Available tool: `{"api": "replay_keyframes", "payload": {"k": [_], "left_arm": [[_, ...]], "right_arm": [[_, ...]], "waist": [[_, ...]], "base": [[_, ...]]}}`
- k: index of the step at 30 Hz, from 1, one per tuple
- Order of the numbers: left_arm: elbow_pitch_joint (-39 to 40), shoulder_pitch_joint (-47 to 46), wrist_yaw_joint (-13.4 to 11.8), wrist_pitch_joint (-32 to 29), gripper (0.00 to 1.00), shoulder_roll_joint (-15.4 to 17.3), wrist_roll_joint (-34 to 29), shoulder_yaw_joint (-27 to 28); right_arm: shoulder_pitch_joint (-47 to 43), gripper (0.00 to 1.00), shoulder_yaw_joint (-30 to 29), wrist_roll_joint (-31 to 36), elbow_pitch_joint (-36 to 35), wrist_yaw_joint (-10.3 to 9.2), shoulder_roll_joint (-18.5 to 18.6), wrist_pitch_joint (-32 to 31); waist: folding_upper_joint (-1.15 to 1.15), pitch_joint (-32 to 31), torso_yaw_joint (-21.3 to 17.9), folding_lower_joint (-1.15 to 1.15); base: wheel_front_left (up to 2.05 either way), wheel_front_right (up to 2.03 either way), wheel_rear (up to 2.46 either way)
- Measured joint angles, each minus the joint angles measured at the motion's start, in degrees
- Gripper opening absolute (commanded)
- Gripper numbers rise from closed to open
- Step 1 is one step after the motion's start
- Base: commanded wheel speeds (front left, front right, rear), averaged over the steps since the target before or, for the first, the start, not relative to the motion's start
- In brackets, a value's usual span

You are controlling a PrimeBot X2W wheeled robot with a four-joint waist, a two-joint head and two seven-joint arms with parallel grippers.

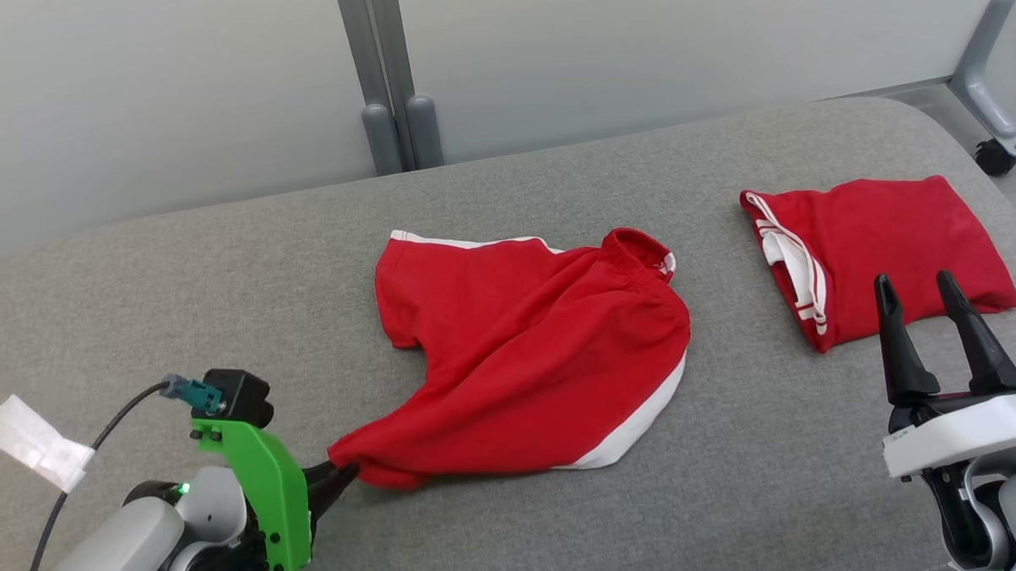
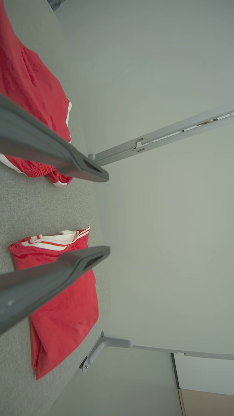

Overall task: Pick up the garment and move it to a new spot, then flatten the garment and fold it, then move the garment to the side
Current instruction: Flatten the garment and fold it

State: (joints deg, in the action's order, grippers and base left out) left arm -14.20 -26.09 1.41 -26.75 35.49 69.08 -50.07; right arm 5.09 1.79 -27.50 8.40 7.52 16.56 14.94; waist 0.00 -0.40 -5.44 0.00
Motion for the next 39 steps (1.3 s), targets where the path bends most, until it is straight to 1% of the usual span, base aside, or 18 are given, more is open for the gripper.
{"api": "replay_keyframes", "payload": {"k": [3,6,7,9,10,11,13,15,16,19,20,24,30,34,35,38,39], "left_arm": [[-1.14,0.59,-0.67,3.69,1.0,0.51,-1.75,0.62],[-0.21,0.64,-2.2,10.03,1.0,1.74,-5.19,2.2],[0.6,0.8,-3.09,12.41,1.0,1.9,-6.06,2.91],[2.85,1.85,-6.17,19.17,1.0,1.99,-8.46,5.25],[3.41,2.42,-7.14,21.06,1.0,2.01,-9.18,5.69],[4.64,4.03,-9.13,25.18,1.0,1.81,-9.94,6.86],[6.43,6.4,-11.56,30.94,1.0,1.01,-11.06,8.49],[8.28,9.04,-13.84,36.4,1.0,-1.09,-11.36,10.25],[8.96,10.46,-14.69,38.09,1.0,-2.0,-11.36,10.77],[9.8,14.01,-15.8,39.53,1.0,-3.65,-11.44,10.27],[9.78,14.79,-15.79,39.52,1.0,-4.11,-11.57,9.39],[8.23,16.3,-14.25,37.74,1.0,-6.39,-11.92,5.23],[4.19,15.06,-12.1,35.7,1.0,-9.92,-12.4,1.81],[0.13,13.26,-9.2,32.77,1.0,-13.63,-11.88,-0.76],[-3.11,12.01,-7.65,30.73,1.0,-15.33,-10.93,-1.62],[-8.15,9.71,-5.63,28.62,1.0,-18.15,-8.36,-1.46],[-9.6,8.88,-5.3,28.07,1.0,-18.74,-8.18,-1.51]], "right_arm": [[0.0,1.0,0.45,0.0,0.0,0.0,-0.07,-0.3],[-0.13,1.0,0.49,-0.04,0.19,0.0,0.07,-0.31],[-0.16,1.0,0.44,-0.05,0.22,0.0,0.05,-0.31],[-0.69,1.0,0.53,-0.14,0.35,0.0,0.02,-0.31],[-0.92,1.0,0.64,-0.19,0.46,0.0,0.01,-0.37],[-1.29,1.0,0.83,-0.43,0.65,0.0,0.01,-0.49],[-1.32,1.0,1.22,-0.63,0.86,0.0,0.04,-0.73],[-1.32,1.0,1.63,-0.65,1.01,0.0,0.11,-0.99],[-1.32,1.0,1.66,-0.68,1.13,0.0,0.25,-1.15],[-1.29,1.0,1.52,-1.11,1.56,0.0,0.94,-1.46],[-1.29,1.0,1.47,-1.11,1.62,0.0,1.07,-1.48],[-1.2,1.0,1.23,-1.13,1.67,0.0,1.42,-1.51],[-0.58,1.0,1.51,-1.03,1.43,0.0,1.53,-2.05],[-0.1,1.0,2.02,-0.96,1.14,0.0,1.47,-2.24],[-0.02,1.0,2.3,-0.96,1.08,0.0,1.46,-2.29],[0.38,1.0,2.27,-0.97,1.01,0.0,1.53,-2.32],[0.51,1.0,2.35,-0.97,1.01,0.0,1.54,-2.32]], "waist": [[0.0,-0.16,-0.24,0.0],[0.0,-0.38,0.0,0.0],[0.0,-0.4,0.14,0.0],[0.0,-0.47,0.68,0.0],[0.0,-0.48,0.85,0.0],[0.0,-0.46,1.23,0.0],[0.0,-0.38,1.87,0.0],[0.0,-0.27,2.73,0.0],[0.0,-0.21,3.23,0.0],[0.0,-0.02,4.76,0.0],[0.0,0.04,5.23,0.0],[0.0,0.47,7.35,0.0],[0.0,1.32,9.05,0.0],[0.0,1.78,8.77,0.0],[0.0,1.95,8.21,0.0],[0.0,2.3,7.18,0.0],[0.0,2.4,6.85,0.0]], "base": [[0.0,0.0,0.0],[0.0,0.0,0.0],[0.0,0.0,0.0],[0.0,0.0,0.0],[0.0,0.0,0.0],[0.0,0.0,0.0],[0.0,0.0,0.0],[0.0,0.0,0.0],[0.0,0.0,0.0],[0.0,0.0,0.0],[0.0,0.0,0.0],[0.0,0.0,0.0],[0.0,0.0,0.0],[0.0,0.0,0.0],[0.0,0.0,0.0],[0.0,0.0,0.0],[0.0,0.0,0.0]]}}
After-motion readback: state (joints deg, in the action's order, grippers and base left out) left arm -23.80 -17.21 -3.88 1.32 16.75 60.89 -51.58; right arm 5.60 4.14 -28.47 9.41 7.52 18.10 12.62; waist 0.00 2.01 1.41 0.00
